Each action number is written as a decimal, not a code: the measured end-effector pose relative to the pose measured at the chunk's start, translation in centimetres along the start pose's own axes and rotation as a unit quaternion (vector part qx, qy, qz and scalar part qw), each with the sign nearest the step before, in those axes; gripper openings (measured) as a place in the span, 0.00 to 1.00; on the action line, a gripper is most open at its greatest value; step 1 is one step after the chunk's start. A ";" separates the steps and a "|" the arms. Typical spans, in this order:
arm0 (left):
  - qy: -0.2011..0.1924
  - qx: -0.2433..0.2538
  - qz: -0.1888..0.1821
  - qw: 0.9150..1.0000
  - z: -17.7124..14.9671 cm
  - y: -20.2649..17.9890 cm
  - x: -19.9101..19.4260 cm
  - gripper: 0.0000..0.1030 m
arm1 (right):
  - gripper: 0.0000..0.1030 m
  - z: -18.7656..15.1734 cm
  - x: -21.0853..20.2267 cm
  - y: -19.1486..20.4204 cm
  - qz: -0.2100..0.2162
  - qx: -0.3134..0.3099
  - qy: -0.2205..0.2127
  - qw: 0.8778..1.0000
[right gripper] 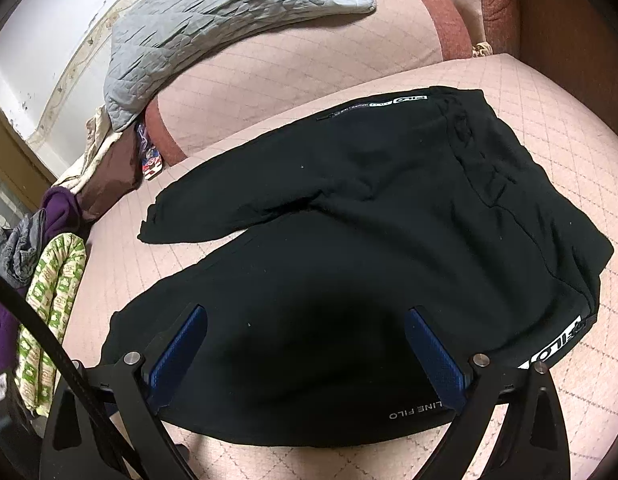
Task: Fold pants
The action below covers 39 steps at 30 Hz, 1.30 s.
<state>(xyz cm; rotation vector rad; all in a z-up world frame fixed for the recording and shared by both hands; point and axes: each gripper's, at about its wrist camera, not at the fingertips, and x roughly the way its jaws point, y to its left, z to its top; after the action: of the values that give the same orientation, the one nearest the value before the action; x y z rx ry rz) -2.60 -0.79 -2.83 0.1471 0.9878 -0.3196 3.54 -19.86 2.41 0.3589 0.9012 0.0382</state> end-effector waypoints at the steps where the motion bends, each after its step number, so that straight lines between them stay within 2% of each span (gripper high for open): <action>1: 0.002 -0.003 0.002 1.000 0.1 0.1 0.1 0.99 | 0.99 0.0 0.1 0.0 -0.002 -0.002 0.000 1.000; 7: 0.007 -0.012 0.002 1.000 0.3 0.7 0.7 0.99 | 0.99 -0.2 1.2 -0.2 -0.009 -0.002 0.007 1.000; 12: -0.022 0.004 -0.002 1.000 0.6 1.1 0.1 0.99 | 0.98 -0.2 1.4 -0.6 -0.026 -0.009 0.000 1.000; 13: -0.018 0.001 -0.010 1.000 0.9 1.5 -0.2 0.94 | 0.98 -0.1 1.3 -0.7 -0.036 -0.014 -0.005 0.999; 15: -0.020 -0.028 -0.038 0.999 2.3 3.4 -1.7 0.87 | 0.99 0.4 0.8 -0.9 -0.044 -0.019 -0.006 0.999; 17: -0.032 -0.061 -0.054 0.996 3.9 5.7 -3.4 0.87 | 0.98 1.5 -0.8 -0.7 -0.044 -0.038 -0.015 0.998; 20: -0.042 -0.101 -0.057 0.992 7.4 9.9 -4.7 0.87 | 0.98 4.3 -3.1 -0.1 -0.056 -0.092 -0.043 0.993; 22: -0.035 -0.105 -0.043 0.993 10.2 12.4 -4.3 0.87 | 0.98 6.8 -3.4 0.1 -0.069 -0.131 -0.044 0.988; 25: -0.017 -0.096 -0.029 0.995 14.4 15.5 -1.6 0.87 | 0.98 11.1 -2.0 -0.3 -0.088 -0.160 -0.032 0.983; 27: 0.009 -0.115 -0.042 0.992 17.5 18.1 2.0 0.87 | 0.98 13.8 -0.4 -1.1 -0.101 -0.161 -0.019 0.982; 29: 0.016 -0.131 -0.040 0.991 19.3 19.7 4.8 0.87 | 0.98 16.7 1.9 -2.1 -0.096 -0.149 0.002 0.984; 34: 0.032 -0.158 -0.024 0.987 21.8 22.4 12.4 0.87 | 0.97 21.4 7.9 -2.8 -0.087 -0.138 0.038 0.986; 39: 0.045 -0.156 -0.042 0.986 23.3 23.2 17.2 0.87 | 0.95 23.4 14.8 -1.4 -0.096 -0.183 0.080 0.975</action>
<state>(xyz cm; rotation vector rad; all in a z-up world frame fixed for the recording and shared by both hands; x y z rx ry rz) 32.35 11.52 -5.07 -0.1669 1.1231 -0.2335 30.64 -25.26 3.95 -0.0767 1.0625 0.0543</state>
